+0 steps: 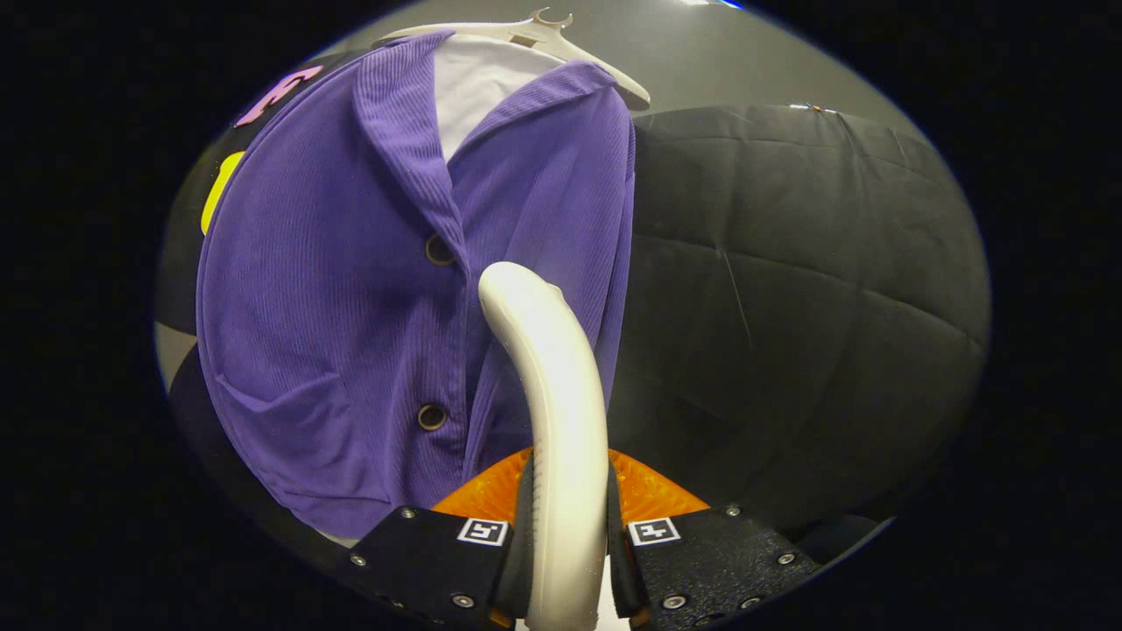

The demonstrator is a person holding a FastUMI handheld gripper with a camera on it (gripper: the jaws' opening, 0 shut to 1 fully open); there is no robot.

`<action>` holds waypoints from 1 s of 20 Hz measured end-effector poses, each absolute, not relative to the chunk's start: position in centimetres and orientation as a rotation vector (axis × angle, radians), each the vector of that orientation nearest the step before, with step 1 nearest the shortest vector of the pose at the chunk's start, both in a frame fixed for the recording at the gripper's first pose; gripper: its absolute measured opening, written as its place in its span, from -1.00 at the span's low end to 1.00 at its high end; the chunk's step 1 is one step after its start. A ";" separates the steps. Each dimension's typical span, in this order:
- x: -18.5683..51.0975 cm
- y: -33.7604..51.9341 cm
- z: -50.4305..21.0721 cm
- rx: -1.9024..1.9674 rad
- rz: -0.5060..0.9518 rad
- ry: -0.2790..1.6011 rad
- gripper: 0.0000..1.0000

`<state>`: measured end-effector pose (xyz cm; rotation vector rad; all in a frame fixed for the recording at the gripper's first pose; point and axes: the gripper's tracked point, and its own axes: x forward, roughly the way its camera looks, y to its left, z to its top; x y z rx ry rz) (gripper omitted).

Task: Iron the clothes twice with a garment steamer, once on the left side and once on the right side.

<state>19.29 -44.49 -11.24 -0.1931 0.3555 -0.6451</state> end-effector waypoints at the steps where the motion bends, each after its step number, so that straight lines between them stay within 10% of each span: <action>1: 18.9 -44.7 -12.2 -0.194 -0.645 0.368 -0.29; 20: 17.7 -44.2 -15.8 -0.267 -0.630 0.393 -0.29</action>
